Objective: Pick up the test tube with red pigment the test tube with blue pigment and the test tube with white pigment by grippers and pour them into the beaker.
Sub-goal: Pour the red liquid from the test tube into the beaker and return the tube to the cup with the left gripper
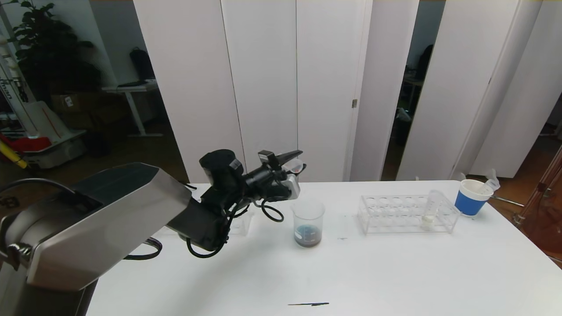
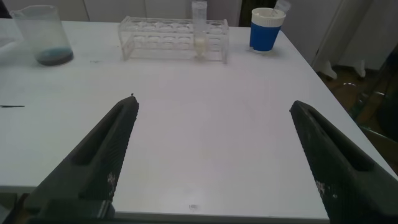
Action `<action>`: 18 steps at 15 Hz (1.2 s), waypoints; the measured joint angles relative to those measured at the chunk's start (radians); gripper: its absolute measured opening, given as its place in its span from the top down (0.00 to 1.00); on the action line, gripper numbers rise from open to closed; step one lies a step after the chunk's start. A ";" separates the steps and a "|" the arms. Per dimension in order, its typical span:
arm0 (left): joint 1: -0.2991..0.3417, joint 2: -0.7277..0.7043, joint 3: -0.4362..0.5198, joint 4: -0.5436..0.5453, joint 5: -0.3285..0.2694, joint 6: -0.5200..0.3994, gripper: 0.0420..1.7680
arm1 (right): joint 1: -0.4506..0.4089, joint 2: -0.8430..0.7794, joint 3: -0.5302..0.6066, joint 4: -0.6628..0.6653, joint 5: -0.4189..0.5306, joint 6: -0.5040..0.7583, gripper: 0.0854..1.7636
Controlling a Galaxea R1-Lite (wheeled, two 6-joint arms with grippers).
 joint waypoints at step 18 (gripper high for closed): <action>0.061 -0.263 -0.186 0.848 0.013 -1.107 0.67 | -0.001 0.000 0.000 0.000 0.000 0.000 0.01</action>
